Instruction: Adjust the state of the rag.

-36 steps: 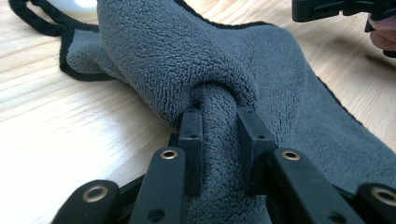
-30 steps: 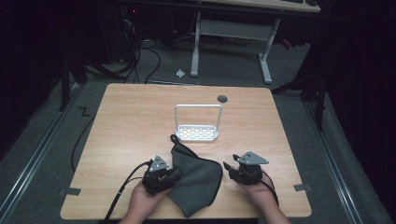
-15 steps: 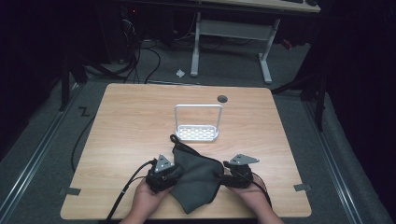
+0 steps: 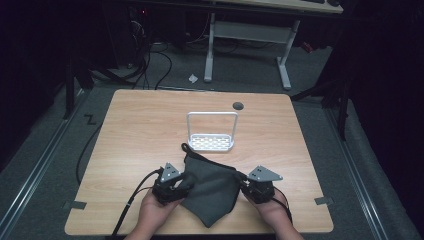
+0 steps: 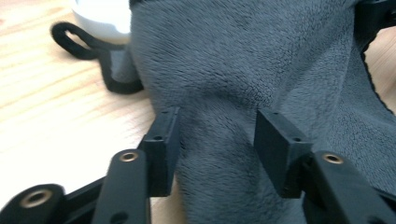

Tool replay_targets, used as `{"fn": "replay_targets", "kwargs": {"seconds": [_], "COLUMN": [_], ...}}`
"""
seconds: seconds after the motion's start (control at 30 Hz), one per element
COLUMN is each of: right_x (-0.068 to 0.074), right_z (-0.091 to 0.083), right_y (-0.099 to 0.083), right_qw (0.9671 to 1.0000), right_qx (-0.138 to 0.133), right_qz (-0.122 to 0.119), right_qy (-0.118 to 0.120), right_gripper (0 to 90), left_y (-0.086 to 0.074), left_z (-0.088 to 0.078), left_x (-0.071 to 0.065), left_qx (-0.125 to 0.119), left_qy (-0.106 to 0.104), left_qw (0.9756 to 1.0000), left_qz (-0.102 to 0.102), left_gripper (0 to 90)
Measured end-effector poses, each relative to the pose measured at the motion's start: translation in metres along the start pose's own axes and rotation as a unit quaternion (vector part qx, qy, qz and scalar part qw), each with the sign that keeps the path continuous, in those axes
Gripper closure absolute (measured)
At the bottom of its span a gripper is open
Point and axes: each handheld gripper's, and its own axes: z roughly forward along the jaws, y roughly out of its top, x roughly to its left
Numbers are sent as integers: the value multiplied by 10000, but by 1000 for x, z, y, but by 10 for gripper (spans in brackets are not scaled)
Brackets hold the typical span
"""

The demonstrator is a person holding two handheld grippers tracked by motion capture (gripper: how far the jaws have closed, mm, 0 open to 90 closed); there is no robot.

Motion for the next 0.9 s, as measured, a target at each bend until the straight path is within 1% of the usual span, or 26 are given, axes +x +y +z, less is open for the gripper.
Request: {"fn": "replay_targets", "kwargs": {"seconds": [0.03,0.1,0.13,0.17,0.23,0.27,0.3,0.4,0.47,0.5,0.53,0.6,0.63,0.67,0.73,0.8,0.9], "right_x": [-1,-2,-3,-3,-6,-10,-14,-36,-52,-59,-66,-76,-80,-80,-81,-81,-78], "right_z": [-2,-8,-18,-18,-29,-33,-36,-40,-41,-40,-39,-34,-26,-26,-22,-21,-19], "right_y": [1,5,13,13,20,22,23,17,9,5,1,-9,-18,-18,-22,-22,-22], "right_qw": [10000,9998,9989,9989,9973,9963,9957,9939,9923,9914,9908,9903,9898,9898,9900,9903,9911], "right_qx": [-26,-213,-444,-444,-684,-773,-807,-774,-660,-574,-483,-269,-64,-64,66,70,77], "right_qz": [14,36,-10,-10,-27,-24,1,212,315,352,480,608,629,629,666,688,647], "right_qy": [-16,-31,-120,-120,-273,-368,-459,-755,-999,-1124,-1168,-1222,-1278,-1278,-1238,-1202,-1164], "right_gripper": [822,822,823,823,822,822,822,822,822,821,821,821,818,818,818,815,814], "left_y": [1,1,2,2,2,1,1,-1,-2,-2,-2,0,3,6,15,26,42], "left_z": [-3,-7,-9,-10,-11,-11,-10,-8,-5,-3,-1,4,7,12,21,32,48], "left_x": [1,4,5,6,8,8,8,8,7,6,5,5,5,6,8,10,14], "left_qx": [-35,-109,-152,-190,-208,-190,-164,-101,-35,-19,-3,40,71,115,112,88,3], "left_qy": [4,-79,-95,-110,-104,-98,-85,-45,-1,18,-5,40,67,63,79,88,-7], "left_qw": [10000,9998,9997,9996,9995,9996,9997,9999,10000,10000,10000,9999,9998,9997,9997,9997,9999], "left_qz": [-22,-130,-160,-182,-199,-193,-179,-123,-57,-31,-5,90,153,190,200,215,120], "left_gripper": [484,456,442,442,440,440,440,444,447,448,449,449,440,440,431,425,424]}}
